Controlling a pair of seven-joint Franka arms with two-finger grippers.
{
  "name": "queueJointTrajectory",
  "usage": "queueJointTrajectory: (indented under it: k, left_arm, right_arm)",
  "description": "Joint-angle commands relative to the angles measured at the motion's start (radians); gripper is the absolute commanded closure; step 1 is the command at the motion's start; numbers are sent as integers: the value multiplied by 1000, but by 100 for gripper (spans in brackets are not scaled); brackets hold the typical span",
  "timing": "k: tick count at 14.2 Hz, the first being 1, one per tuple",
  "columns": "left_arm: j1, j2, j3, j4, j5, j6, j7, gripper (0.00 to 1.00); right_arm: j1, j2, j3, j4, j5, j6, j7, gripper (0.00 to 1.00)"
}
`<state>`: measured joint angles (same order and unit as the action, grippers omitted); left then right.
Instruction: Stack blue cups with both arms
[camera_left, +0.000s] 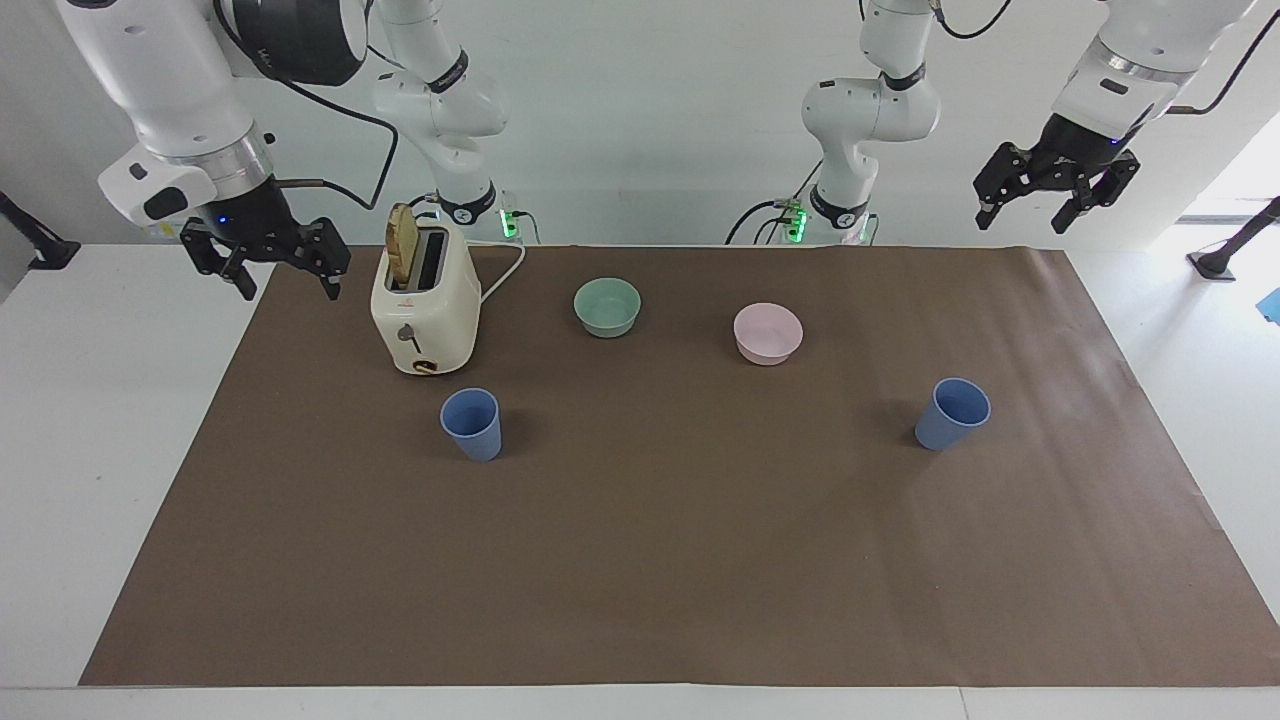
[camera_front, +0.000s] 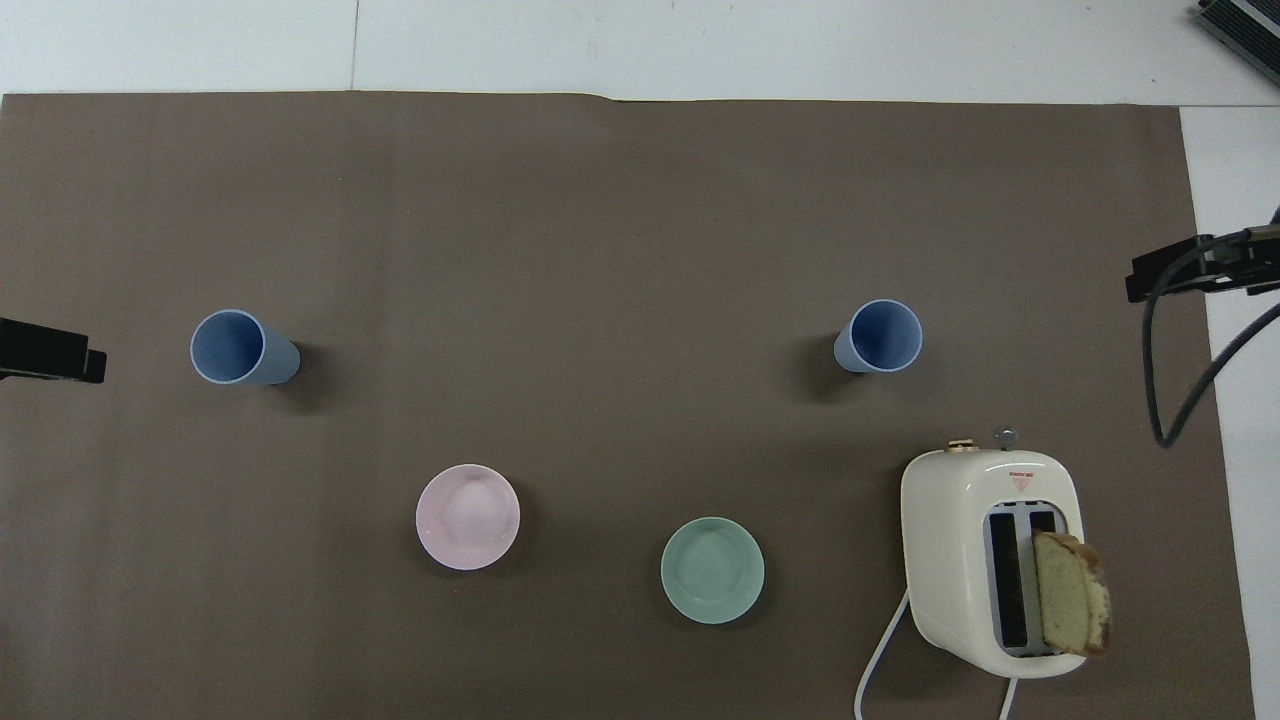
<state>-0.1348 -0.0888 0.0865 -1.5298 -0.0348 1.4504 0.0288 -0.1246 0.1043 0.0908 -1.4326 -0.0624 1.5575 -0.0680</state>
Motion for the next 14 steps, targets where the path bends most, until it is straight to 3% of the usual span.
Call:
queueJointTrajectory:
  k: [1, 14]
  left_arm:
    - [26, -11, -11, -4, 12, -16, 2, 0]
    - [57, -11, -53, -27, 7, -1, 0, 0]
  right_arm:
    - [-9, -23, 7, -26, 18, 6, 16, 0]
    - [-9, -23, 7, -26, 18, 6, 16, 0]
